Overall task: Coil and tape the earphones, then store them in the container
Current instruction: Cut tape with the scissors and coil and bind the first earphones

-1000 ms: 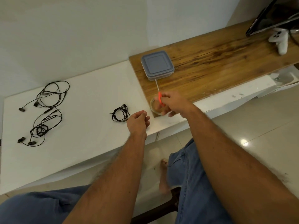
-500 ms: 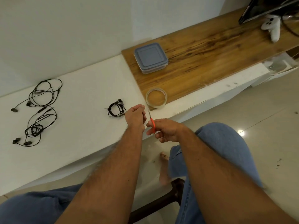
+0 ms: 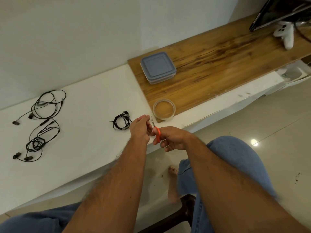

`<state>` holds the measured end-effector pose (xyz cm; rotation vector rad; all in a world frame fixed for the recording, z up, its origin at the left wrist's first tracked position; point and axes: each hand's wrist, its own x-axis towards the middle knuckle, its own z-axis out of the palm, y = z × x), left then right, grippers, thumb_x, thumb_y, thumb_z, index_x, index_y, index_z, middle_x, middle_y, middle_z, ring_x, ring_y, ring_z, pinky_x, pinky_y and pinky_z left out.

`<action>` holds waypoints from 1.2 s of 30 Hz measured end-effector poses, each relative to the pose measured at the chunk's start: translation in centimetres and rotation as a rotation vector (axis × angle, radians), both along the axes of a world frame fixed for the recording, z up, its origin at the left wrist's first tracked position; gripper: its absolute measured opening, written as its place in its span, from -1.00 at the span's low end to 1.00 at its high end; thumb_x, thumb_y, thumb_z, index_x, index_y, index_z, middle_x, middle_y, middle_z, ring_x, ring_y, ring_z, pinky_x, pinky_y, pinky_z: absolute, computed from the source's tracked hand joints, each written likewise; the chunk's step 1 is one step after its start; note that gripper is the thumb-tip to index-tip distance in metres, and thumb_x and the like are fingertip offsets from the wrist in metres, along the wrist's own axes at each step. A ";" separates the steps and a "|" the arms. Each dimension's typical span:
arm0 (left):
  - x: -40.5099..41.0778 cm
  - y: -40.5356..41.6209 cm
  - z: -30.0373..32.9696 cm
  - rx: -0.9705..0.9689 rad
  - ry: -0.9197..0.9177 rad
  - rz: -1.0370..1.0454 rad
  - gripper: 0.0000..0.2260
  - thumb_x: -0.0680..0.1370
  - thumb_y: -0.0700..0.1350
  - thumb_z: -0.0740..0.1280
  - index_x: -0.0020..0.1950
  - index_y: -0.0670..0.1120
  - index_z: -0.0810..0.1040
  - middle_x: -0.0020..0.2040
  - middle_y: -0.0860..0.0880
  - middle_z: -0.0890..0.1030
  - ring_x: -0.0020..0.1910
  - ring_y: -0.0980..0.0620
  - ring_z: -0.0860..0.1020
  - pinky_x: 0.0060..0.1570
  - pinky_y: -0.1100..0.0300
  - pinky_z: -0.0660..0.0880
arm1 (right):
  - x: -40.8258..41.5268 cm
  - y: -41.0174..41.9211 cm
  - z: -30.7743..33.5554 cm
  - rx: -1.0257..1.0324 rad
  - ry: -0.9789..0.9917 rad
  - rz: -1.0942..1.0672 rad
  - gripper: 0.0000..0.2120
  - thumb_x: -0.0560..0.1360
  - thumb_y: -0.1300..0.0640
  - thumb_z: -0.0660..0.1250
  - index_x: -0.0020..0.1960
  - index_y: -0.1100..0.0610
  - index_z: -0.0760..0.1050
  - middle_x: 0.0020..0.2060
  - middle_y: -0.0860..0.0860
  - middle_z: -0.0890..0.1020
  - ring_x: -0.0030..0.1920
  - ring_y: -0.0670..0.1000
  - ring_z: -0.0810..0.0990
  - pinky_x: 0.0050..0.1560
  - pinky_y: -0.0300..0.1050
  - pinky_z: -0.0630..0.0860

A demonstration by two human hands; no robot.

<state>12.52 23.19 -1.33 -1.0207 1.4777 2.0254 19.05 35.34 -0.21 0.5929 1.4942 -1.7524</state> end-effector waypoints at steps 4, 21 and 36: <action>-0.3 0.0 0.1 -0.001 0.006 0.006 -0.84 0.52 -0.33 0.36 0.08 -0.20 0.53 -0.36 -0.06 0.50 -0.59 0.17 0.42 -0.56 0.32 0.42 | -0.5 -0.1 -0.3 0.009 0.033 -0.027 -0.61 0.52 -0.16 0.33 0.18 0.10 0.58 -0.17 0.04 0.67 -0.39 -0.08 0.46 -0.33 -0.18 0.47; -0.5 0.2 0.5 -0.085 0.054 -0.042 -0.89 0.54 -0.31 0.33 -0.16 -0.15 0.53 -0.38 -0.08 0.49 -0.55 0.10 0.45 -0.56 0.31 0.43 | -1.4 0.5 -0.6 0.134 0.160 0.000 -0.78 0.51 -0.02 0.41 0.03 0.11 0.64 -0.20 0.06 0.71 -0.42 -0.07 0.37 -0.41 -0.20 0.40; -0.6 0.9 0.3 -0.159 0.175 0.029 -0.87 0.50 -0.38 0.34 0.03 -0.27 0.53 -0.28 -0.14 0.57 -0.31 -0.02 0.56 -0.25 0.17 0.60 | -1.5 0.7 -0.4 0.231 0.214 0.019 -0.81 0.50 0.05 0.42 -0.02 0.17 0.65 -0.21 0.09 0.72 -0.43 -0.07 0.42 -0.32 -0.16 0.49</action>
